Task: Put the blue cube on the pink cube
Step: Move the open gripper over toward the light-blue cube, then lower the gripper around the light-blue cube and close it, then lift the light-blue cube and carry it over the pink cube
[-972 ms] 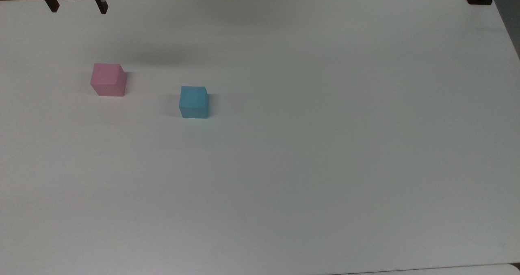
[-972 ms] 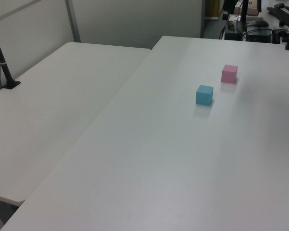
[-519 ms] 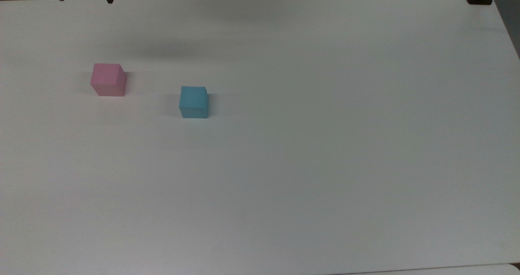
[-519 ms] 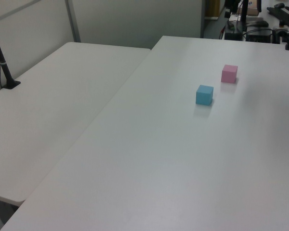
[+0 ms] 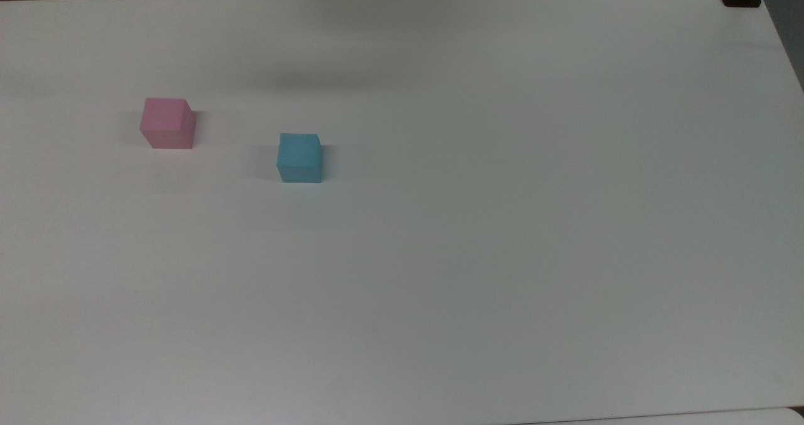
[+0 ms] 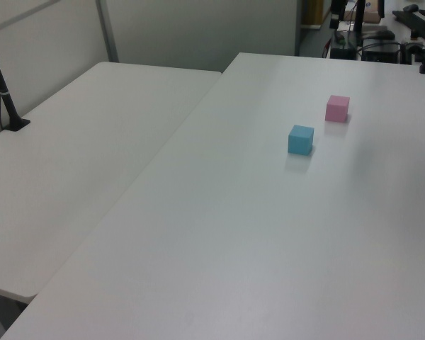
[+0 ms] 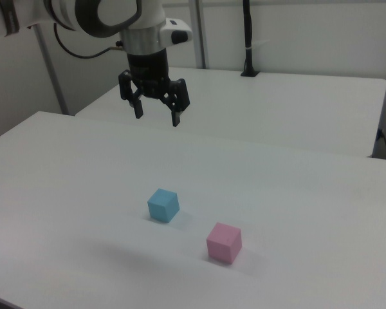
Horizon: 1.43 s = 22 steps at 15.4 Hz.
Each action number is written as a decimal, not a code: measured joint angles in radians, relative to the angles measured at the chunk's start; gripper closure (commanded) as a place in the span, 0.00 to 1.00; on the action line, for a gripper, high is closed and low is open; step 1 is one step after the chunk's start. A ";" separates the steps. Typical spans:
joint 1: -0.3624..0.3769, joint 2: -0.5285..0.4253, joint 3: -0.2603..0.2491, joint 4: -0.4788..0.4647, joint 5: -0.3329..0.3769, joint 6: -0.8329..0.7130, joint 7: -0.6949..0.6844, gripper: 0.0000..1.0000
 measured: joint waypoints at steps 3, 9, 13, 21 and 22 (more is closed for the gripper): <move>0.023 0.003 0.004 -0.039 0.000 0.004 -0.017 0.00; 0.101 0.029 0.010 -0.257 0.000 0.220 -0.018 0.00; 0.141 0.075 0.011 -0.373 -0.001 0.371 -0.002 0.00; 0.171 0.243 0.013 -0.418 -0.052 0.583 0.177 0.31; 0.186 0.256 0.013 -0.418 -0.057 0.593 0.190 0.44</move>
